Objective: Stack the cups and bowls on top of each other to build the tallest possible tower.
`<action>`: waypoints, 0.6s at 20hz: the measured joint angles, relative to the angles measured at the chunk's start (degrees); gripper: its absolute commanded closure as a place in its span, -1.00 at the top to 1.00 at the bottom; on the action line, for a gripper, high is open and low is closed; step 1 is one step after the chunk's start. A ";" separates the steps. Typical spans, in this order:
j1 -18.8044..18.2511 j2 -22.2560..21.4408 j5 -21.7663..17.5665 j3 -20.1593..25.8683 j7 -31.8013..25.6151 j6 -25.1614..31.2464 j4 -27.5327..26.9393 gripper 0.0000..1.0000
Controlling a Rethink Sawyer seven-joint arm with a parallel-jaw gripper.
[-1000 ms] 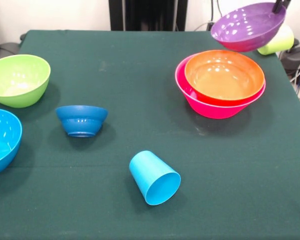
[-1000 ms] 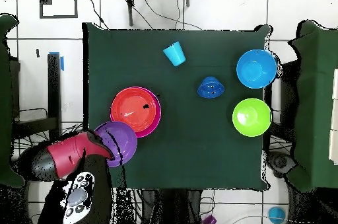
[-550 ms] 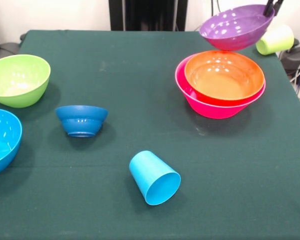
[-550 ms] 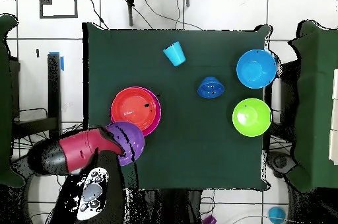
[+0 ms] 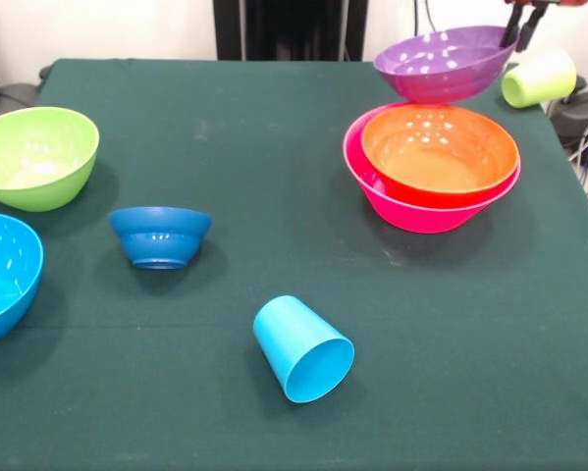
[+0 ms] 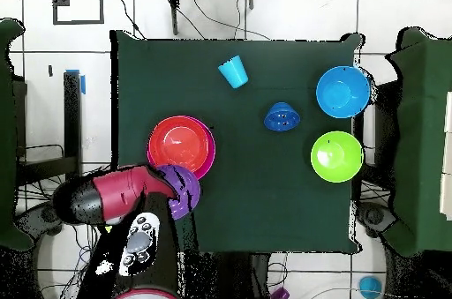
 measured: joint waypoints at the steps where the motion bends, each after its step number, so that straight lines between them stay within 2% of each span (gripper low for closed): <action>1: -0.17 0.44 0.00 0.00 0.01 -0.04 -0.19 -1.00; 12: -0.32 3.30 0.00 -0.02 0.01 -0.01 -3.58 -1.00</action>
